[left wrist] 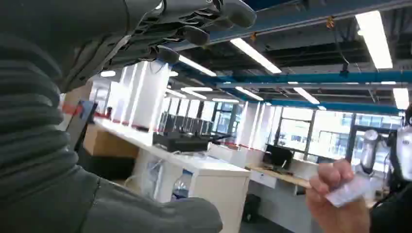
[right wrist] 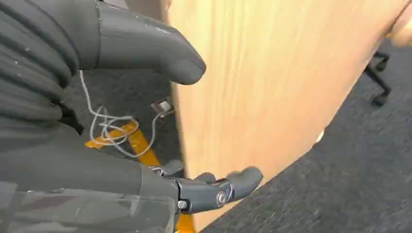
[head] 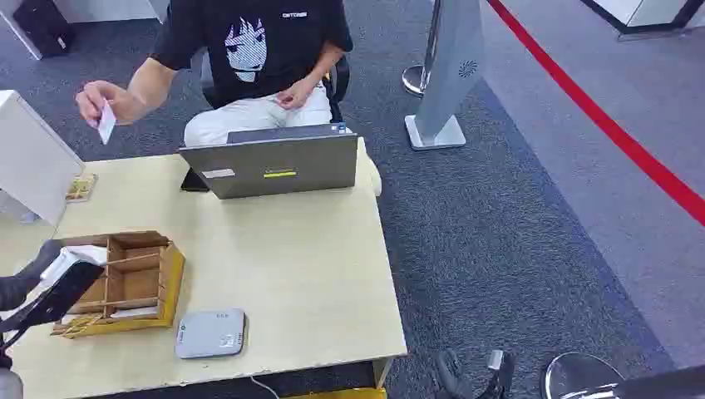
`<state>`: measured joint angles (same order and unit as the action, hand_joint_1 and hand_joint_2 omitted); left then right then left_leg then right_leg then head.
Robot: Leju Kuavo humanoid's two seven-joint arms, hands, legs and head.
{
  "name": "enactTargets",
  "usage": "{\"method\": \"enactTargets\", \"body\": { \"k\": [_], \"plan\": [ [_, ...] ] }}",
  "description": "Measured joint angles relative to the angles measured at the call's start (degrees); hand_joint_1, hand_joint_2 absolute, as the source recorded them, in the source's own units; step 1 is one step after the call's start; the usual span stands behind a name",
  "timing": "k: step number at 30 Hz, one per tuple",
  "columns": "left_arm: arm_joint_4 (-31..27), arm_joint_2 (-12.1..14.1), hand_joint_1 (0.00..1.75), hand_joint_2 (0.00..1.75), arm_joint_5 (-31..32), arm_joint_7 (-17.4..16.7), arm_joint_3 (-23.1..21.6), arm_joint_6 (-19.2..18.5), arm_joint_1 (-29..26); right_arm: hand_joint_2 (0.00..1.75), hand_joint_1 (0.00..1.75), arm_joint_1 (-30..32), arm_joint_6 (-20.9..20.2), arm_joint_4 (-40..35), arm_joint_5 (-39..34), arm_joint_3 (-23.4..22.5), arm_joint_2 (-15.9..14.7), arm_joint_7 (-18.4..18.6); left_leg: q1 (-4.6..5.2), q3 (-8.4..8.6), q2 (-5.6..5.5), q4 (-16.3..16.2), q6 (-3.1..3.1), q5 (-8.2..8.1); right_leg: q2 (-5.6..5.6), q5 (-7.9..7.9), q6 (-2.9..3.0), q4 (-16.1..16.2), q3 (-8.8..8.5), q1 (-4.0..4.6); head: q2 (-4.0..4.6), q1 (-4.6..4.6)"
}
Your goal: Pass the card to the sensor for recognition and then transmit it.
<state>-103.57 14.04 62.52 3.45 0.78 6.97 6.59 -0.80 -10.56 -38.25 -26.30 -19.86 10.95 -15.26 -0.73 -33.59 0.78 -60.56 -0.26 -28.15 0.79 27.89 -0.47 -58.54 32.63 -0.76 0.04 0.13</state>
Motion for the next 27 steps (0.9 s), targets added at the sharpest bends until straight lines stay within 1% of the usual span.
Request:
{"method": "enactTargets", "body": {
  "k": [2, 3, 5, 7, 9, 12, 13, 19, 27],
  "plan": [
    [3.7, 2.9, 0.0, 1.75, 1.2, -0.4, -2.2, -0.5, 3.3, 1.75, 0.0, 0.0, 0.0, 1.0, -0.3, 1.7, -0.7, -0.3, 0.01, -0.05, 0.26, 0.0, 0.0, -0.01, -0.2, -0.07, 0.08, 0.0, 0.12, 0.0, -0.02, 0.02],
    [5.2, 4.1, 0.0, 1.75, 2.0, -1.1, -3.2, -1.3, 4.5, 1.75, 0.0, -0.1, 0.1, 1.5, -0.7, 2.5, -0.9, -0.3, 0.01, -0.06, 0.33, 0.0, 0.0, -0.01, -0.29, -0.07, 0.08, 0.0, 0.19, 0.0, 0.0, 0.02],
    [8.0, 5.9, 0.0, 1.75, 4.0, -2.5, -5.2, -3.4, 7.1, 1.75, 0.0, -0.2, 0.4, 2.2, -1.0, 3.9, -1.4, -0.3, 0.01, -0.16, 0.29, 0.0, 0.0, -0.01, -0.29, -0.08, 0.05, 0.0, 0.3, -0.01, 0.0, 0.02],
    [11.1, 6.9, 0.0, 1.75, 5.5, -3.4, -7.3, -4.8, 9.8, 1.75, 0.0, -0.4, 0.5, 2.8, -1.9, 5.1, -1.8, -0.1, 0.02, -0.24, 0.26, 0.0, 0.0, -0.01, -0.24, -0.09, 0.04, 0.0, 0.33, -0.01, -0.02, 0.02],
    [13.4, 7.4, 0.0, 1.75, 6.1, -4.0, -9.3, -5.2, 11.8, 1.75, 0.0, -0.5, 0.3, 3.4, -3.5, 5.9, -1.9, 0.2, 0.02, -0.26, 0.28, 0.0, 0.0, -0.01, -0.27, -0.09, 0.04, 0.0, 0.33, -0.01, 0.0, 0.02],
    [15.1, 7.9, 0.0, 1.75, 6.6, -4.6, -11.5, -5.3, 13.2, 1.75, 0.0, -0.5, 0.2, 4.0, -4.3, 6.6, -2.2, 0.2, 0.03, -0.27, 0.3, 0.0, 0.0, -0.01, -0.29, -0.09, 0.04, 0.0, 0.36, -0.01, 0.0, 0.02],
    [15.3, 8.1, 1.75, 1.75, 6.7, -4.9, -12.0, -5.3, 13.4, 1.75, 0.0, -0.4, 0.2, 4.1, -4.4, 6.8, -2.3, 0.2, 0.03, -0.28, 0.3, 0.0, -0.01, -0.02, -0.3, -0.09, 0.04, 0.0, 0.37, -0.01, -0.02, 0.0],
    [15.4, 8.9, 1.75, 1.75, 6.5, -6.0, -14.1, -5.7, 13.5, 1.75, 0.0, -0.2, 0.4, 4.5, -5.2, 7.9, -2.9, -0.1, 0.02, -0.34, 0.3, 0.0, 0.0, -0.02, -0.29, -0.09, 0.04, 0.0, 0.45, 0.0, 0.0, 0.0],
    [15.2, 9.2, 1.75, 1.75, 6.6, -6.9, -14.4, -5.4, 13.5, 1.75, 0.0, 0.2, 1.8, 4.6, -5.7, 9.4, -3.5, -0.8, 0.02, -0.37, 0.3, 0.0, 0.0, -0.01, -0.29, -0.09, 0.04, 0.0, 0.47, 0.0, -0.02, 0.02]
  ]
}}
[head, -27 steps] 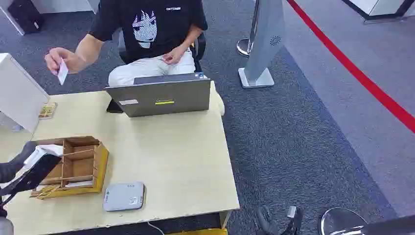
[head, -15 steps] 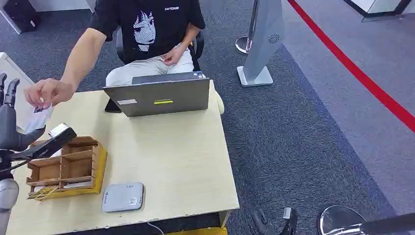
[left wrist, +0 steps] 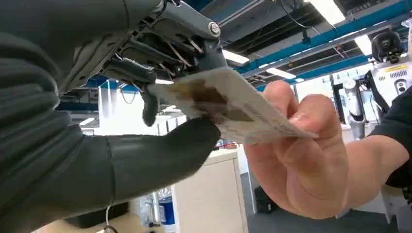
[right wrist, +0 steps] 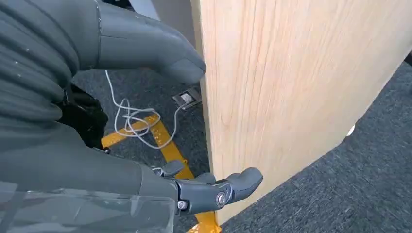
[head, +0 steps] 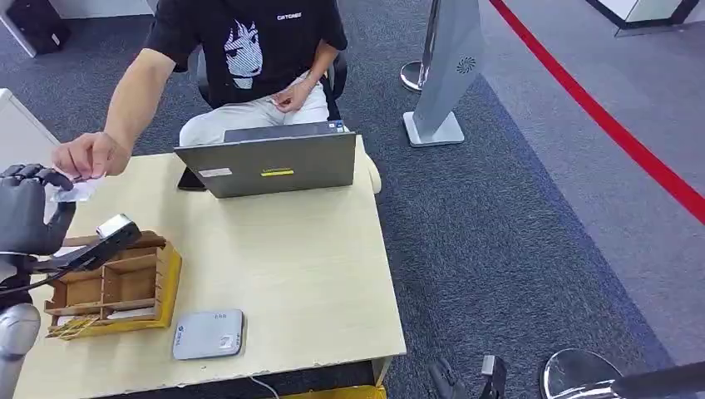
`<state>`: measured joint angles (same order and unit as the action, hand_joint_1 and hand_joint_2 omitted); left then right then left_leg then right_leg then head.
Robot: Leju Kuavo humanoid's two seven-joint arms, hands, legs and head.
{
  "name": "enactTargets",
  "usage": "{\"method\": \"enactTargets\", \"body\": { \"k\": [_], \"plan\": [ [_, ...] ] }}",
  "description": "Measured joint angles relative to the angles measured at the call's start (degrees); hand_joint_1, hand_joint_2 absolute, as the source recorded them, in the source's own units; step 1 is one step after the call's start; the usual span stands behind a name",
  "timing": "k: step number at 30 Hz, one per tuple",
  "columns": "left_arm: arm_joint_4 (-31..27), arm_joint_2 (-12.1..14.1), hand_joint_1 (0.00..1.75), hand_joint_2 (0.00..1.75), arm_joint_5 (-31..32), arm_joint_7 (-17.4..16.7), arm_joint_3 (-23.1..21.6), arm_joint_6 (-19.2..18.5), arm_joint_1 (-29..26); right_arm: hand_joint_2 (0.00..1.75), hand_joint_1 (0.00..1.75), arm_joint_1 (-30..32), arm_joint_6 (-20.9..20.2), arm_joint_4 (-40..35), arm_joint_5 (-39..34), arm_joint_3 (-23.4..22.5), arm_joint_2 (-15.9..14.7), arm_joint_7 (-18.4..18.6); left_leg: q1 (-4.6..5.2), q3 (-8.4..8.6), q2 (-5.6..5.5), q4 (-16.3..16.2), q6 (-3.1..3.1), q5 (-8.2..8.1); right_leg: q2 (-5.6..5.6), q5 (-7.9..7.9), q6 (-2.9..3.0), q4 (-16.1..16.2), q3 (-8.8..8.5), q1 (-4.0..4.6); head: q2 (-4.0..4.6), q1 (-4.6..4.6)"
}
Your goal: Pass the card to the sensor for recognition and then transmit it.
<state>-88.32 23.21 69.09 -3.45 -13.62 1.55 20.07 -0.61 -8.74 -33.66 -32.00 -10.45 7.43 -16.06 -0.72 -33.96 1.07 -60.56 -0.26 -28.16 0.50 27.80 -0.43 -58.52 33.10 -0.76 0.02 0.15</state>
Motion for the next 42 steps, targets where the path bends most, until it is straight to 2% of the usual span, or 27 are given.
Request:
{"method": "enactTargets", "body": {
  "k": [3, 6, 10, 13, 16, 23, 28, 32, 42],
  "plan": [
    [-0.1, 0.0, 1.75, 1.75, 0.0, -0.6, 0.0, 0.4, -0.2, 1.75, 0.0, 0.1, 0.5, 0.0, -0.4, 0.5, -0.1, -0.2, 0.0, -0.01, -0.01, 0.0, 0.0, 0.0, 0.02, 0.0, 0.0, 0.0, 0.0, 0.0, 0.02, 0.0],
    [-1.3, -0.4, 1.75, 1.75, -0.9, -0.4, 0.0, 2.9, -1.7, 1.75, 0.0, 0.3, 1.3, -0.1, -1.1, 1.0, -0.3, -0.3, 0.01, -0.01, 0.0, 0.0, 0.0, 0.0, 0.0, 0.0, 0.0, 0.0, -0.01, 0.0, 0.02, 0.0],
    [-6.1, -2.5, 1.75, 1.75, -2.2, 3.0, 0.0, 8.2, -7.2, 1.75, 0.0, 0.8, 2.5, -0.6, -2.9, 1.7, -0.4, -0.6, 0.05, -0.04, 0.03, 0.0, -0.06, -0.07, -0.03, 0.01, -0.01, 0.1, 0.01, -0.03, 0.0, 0.0],
    [-10.2, -4.8, 1.75, 1.75, -1.1, 4.3, -1.2, 10.3, -12.4, 1.75, 0.0, 1.0, 3.2, -1.0, -4.2, 1.9, -0.5, -0.5, 0.08, -0.05, 0.04, 0.0, -0.1, -0.11, -0.03, 0.02, -0.03, 0.1, 0.02, -0.06, 0.0, 0.02],
    [-12.7, -6.9, 1.75, 1.75, 0.4, 4.3, -4.5, 9.7, -16.1, 1.75, 0.0, 0.4, 4.1, -1.3, -4.7, 1.9, -0.5, 0.0, 0.06, -0.12, 0.0, 0.0, -0.11, -0.11, 0.02, 0.04, -0.07, 0.1, 0.03, -0.05, 0.02, -0.07],
    [-13.7, -9.1, 1.75, 1.75, 2.1, 4.6, -10.6, 5.9, -23.0, 1.75, 0.0, -0.1, 5.0, -2.4, -4.6, 1.9, -0.5, 0.5, 0.06, -0.1, 0.01, 0.0, -0.12, -0.12, 0.0, 0.04, -0.07, 0.1, 0.04, -0.05, 0.02, -0.04],
    [-12.9, -11.2, 1.75, 1.75, 3.8, 1.6, -12.4, 3.7, -26.5, 1.75, 0.0, -0.1, 5.4, -2.8, -4.5, 1.9, -0.5, 0.5, 0.04, -0.14, -0.01, 0.0, -0.12, -0.12, 0.03, 0.05, -0.07, 0.1, 0.06, -0.02, 0.02, -0.02],
    [-11.1, -11.9, 1.75, 1.75, 3.4, -1.1, -12.8, 1.7, -27.7, 1.75, 0.0, -0.1, 5.6, -3.0, -4.3, 1.9, -0.5, 0.6, 0.04, -0.14, -0.01, 0.0, -0.12, -0.12, 0.03, 0.05, -0.07, 0.1, 0.06, -0.02, 0.02, 0.0],
    [-2.8, -10.9, 1.75, 1.75, 1.0, -0.7, -12.8, 2.2, -27.3, 1.75, 0.0, -0.6, 5.8, -3.0, -3.5, 2.3, -0.5, 0.9, 0.04, -0.13, -0.02, 0.0, -0.11, -0.1, 0.04, 0.04, -0.07, 0.1, 0.06, -0.02, 0.0, 0.0]
  ]
}}
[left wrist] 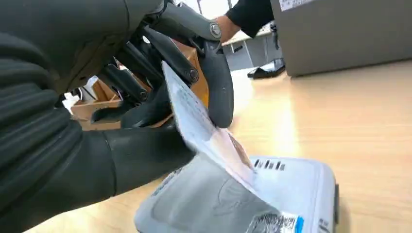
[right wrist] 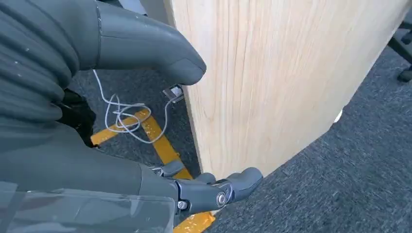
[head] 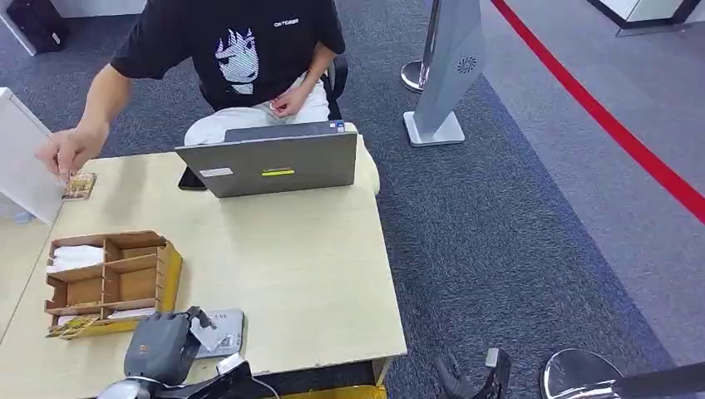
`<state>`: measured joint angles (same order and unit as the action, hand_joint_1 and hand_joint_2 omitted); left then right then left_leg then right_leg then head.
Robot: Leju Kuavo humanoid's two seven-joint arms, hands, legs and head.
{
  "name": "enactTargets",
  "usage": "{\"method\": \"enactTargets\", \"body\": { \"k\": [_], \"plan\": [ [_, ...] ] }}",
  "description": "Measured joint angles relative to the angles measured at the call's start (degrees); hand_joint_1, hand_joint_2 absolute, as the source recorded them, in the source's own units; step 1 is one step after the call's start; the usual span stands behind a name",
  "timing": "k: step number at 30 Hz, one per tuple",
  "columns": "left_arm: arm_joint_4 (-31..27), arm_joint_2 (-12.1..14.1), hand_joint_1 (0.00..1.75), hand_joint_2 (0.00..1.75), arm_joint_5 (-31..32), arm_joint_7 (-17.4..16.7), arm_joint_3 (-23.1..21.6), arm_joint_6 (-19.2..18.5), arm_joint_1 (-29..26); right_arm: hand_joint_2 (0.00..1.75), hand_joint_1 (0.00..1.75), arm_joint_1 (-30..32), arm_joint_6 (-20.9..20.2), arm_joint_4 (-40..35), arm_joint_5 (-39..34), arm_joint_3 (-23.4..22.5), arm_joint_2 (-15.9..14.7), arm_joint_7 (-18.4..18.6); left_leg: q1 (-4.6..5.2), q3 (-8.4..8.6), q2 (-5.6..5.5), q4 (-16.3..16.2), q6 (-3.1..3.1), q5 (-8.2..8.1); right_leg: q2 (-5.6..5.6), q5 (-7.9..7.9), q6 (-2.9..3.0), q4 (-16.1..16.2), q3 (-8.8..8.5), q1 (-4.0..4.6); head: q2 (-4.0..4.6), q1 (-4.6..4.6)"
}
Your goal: Pass the card to the sensor for recognition and then transmit it.
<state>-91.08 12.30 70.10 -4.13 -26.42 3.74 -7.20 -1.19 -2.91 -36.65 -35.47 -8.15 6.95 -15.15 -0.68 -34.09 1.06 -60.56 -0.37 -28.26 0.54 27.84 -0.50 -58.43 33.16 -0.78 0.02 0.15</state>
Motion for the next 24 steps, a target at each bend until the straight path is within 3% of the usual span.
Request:
{"method": "enactTargets", "body": {
  "k": [6, 12, 24],
  "plan": [
    [1.2, 0.1, 1.75, 1.75, 0.2, -0.6, 0.5, 2.1, 1.1, 1.75, 0.0, -0.1, 0.4, 0.0, 0.0, 0.1, 0.0, 0.1, 0.0, 0.0, -0.01, 0.0, 0.0, 0.0, 0.01, 0.0, 0.0, 0.0, 0.0, 0.0, 0.0, 0.0],
    [-2.1, -0.3, 1.75, 1.75, 0.4, 0.8, 3.7, 4.1, 5.4, 1.75, 0.0, 0.3, 0.3, 0.0, 0.2, 0.3, 0.0, -0.4, 0.0, 0.01, -0.03, 0.0, -0.01, 0.03, 0.06, -0.01, 0.01, 0.0, -0.01, 0.0, 0.0, 0.0],
    [-5.9, 1.3, 1.75, 1.75, 0.0, 1.3, 6.4, 3.5, 15.3, 1.75, 0.0, 2.4, -0.9, 0.0, 0.0, 2.1, -0.5, -1.7, 0.0, 0.01, -0.02, 0.0, 0.01, 0.05, 0.05, -0.04, 0.05, 0.0, 0.0, 0.01, 0.0, -0.02]
  ]
}}
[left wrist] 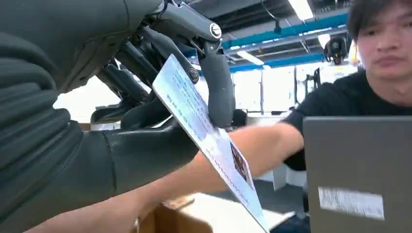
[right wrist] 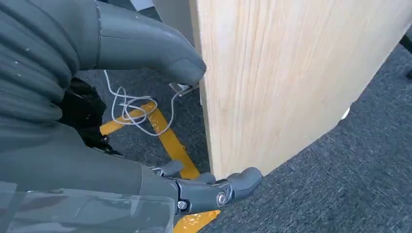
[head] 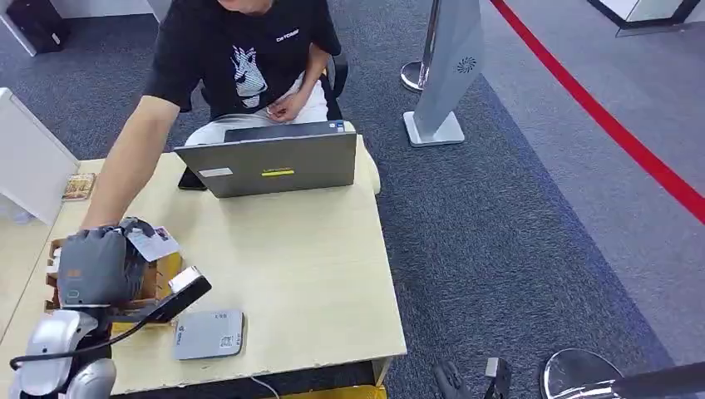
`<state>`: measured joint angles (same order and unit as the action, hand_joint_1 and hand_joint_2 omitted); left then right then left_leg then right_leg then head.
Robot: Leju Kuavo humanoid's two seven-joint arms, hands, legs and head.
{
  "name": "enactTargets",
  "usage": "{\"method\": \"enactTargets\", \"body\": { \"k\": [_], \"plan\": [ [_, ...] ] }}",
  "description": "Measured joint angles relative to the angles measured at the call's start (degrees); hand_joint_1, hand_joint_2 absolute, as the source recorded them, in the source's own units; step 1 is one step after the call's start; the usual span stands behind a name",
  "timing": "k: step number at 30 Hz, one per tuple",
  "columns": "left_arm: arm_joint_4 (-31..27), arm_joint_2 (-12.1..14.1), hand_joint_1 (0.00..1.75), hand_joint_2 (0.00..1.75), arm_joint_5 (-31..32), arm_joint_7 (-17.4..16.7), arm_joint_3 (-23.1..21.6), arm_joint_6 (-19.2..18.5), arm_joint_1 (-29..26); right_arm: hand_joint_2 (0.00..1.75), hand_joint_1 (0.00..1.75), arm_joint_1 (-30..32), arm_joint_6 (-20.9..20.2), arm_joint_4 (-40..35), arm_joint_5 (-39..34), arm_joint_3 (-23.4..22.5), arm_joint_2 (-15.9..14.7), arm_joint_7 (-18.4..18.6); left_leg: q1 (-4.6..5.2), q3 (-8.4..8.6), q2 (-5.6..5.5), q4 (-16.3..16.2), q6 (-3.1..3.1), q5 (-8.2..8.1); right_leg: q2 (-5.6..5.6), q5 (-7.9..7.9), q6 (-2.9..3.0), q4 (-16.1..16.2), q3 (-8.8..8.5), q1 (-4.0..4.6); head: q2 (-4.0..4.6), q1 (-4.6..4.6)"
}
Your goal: Pass the card to the sensor for recognition and then transmit it.
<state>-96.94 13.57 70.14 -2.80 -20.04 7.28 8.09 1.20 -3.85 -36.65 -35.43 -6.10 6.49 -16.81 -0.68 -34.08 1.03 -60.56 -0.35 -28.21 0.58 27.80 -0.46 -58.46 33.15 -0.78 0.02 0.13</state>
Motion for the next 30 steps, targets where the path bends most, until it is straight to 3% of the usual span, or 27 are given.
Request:
{"method": "enactTargets", "body": {
  "k": [11, 12, 13, 14, 15, 23, 30],
  "plan": [
    [1.7, 2.7, 1.75, 1.75, -3.0, -3.8, 3.0, -2.0, 6.1, 1.75, 0.0, 0.1, -0.3, 0.0, -1.1, 2.0, -0.5, -0.3, -0.01, 0.0, 0.01, 0.0, -0.02, 0.02, -0.03, 0.0, 0.0, 0.0, 0.01, 0.0, 0.0, 0.02],
    [2.0, 2.9, 1.47, 1.75, -3.4, -4.0, 3.4, -2.0, 6.4, 1.75, 0.0, 0.1, -0.3, 0.0, -1.1, 2.2, -0.5, -0.3, -0.01, 0.0, 0.01, 0.0, -0.02, 0.02, -0.03, 0.0, 0.01, 0.0, 0.01, 0.0, 0.02, 0.02],
    [2.2, 3.1, 0.77, 1.75, -3.8, -4.3, 3.9, -2.0, 6.6, 1.75, 0.0, 0.1, -0.3, 0.0, -1.1, 2.3, -0.5, -0.3, 0.0, 0.0, 0.01, 0.0, -0.02, 0.02, -0.03, 0.0, 0.0, 0.0, 0.01, 0.0, 0.02, 0.0],
    [2.4, 3.3, 0.77, 1.75, -4.1, -4.3, 4.3, -2.0, 6.7, 1.75, 0.0, 0.1, -0.3, 0.0, -1.1, 2.3, -0.5, -0.3, 0.0, 0.0, 0.01, 0.0, -0.02, 0.02, -0.03, 0.0, 0.0, 0.0, 0.01, 0.0, 0.0, 0.02],
    [2.6, 3.5, 0.0, 1.75, -4.5, -4.4, 4.7, -1.9, 6.8, 1.75, 0.0, 0.1, -0.3, 0.0, -1.1, 2.4, -0.5, -0.3, -0.01, 0.0, 0.03, 0.0, -0.02, 0.02, -0.05, 0.0, 0.0, 0.0, 0.01, 0.0, 0.02, 0.02],
    [3.3, 3.8, 0.0, 1.75, -8.6, -3.9, 8.1, -0.5, 5.3, 1.75, 0.0, 0.2, -0.2, 0.0, -1.9, 2.7, -0.6, -0.3, 0.0, -0.02, 0.02, 0.0, -0.02, 0.02, -0.04, 0.0, 0.0, 0.0, 0.01, 0.0, 0.0, 0.0],
    [0.0, 4.5, 0.0, 1.75, -10.1, 2.1, 9.2, 0.7, -3.0, 1.75, 0.0, 0.7, -0.1, 0.0, -3.1, 2.7, -0.7, -0.3, 0.0, -0.04, 0.03, 0.0, 0.0, -0.02, -0.06, 0.03, -0.01, 0.0, 0.02, 0.0, 0.0, 0.02]
  ]
}}
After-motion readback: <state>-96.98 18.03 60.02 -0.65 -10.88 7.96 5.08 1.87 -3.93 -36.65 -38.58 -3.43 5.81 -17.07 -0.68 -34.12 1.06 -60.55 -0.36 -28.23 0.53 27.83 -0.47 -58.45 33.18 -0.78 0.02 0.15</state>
